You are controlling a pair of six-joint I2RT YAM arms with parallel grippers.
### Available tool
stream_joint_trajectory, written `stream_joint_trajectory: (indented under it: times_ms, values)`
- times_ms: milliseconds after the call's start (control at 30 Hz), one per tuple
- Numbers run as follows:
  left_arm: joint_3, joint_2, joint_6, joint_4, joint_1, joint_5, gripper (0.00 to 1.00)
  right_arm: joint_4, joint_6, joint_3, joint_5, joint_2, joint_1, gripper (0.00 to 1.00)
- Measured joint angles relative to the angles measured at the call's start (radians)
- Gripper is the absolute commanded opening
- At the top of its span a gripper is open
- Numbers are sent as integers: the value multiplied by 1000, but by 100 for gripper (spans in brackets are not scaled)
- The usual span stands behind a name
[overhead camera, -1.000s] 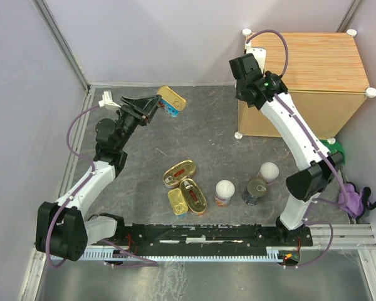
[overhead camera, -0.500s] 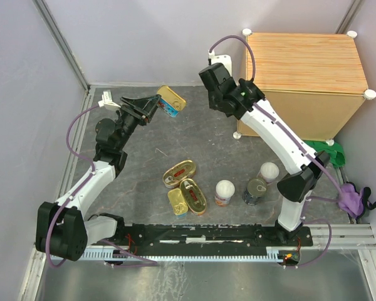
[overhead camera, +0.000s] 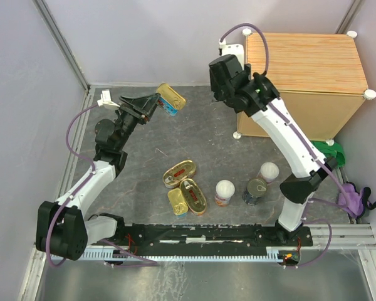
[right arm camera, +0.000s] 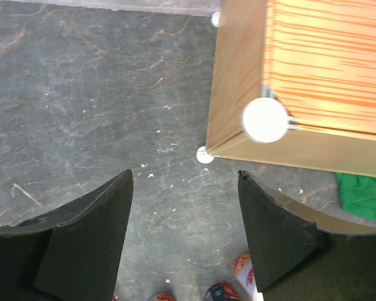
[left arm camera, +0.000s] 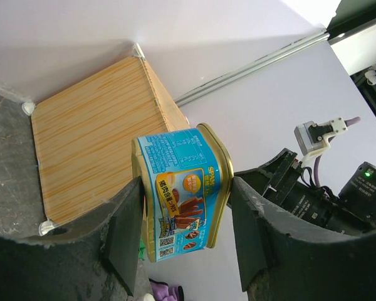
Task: Place and organize the canned foods onto the counter
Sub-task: Move the counter to the center of the board.
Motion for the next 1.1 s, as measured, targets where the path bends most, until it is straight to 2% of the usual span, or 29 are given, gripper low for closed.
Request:
stream_joint_trajectory:
  times_ms: [400,500,1100]
  values:
    - [2,13,0,14,0,0,3,-83,-45,55,-12,-23,-192,78]
    - [2,13,0,14,0,1,3,-98,-48,93,-29,3,-197,78]
    - [2,13,0,14,0,1,3,-111,-51,76,-85,117,-196,76]
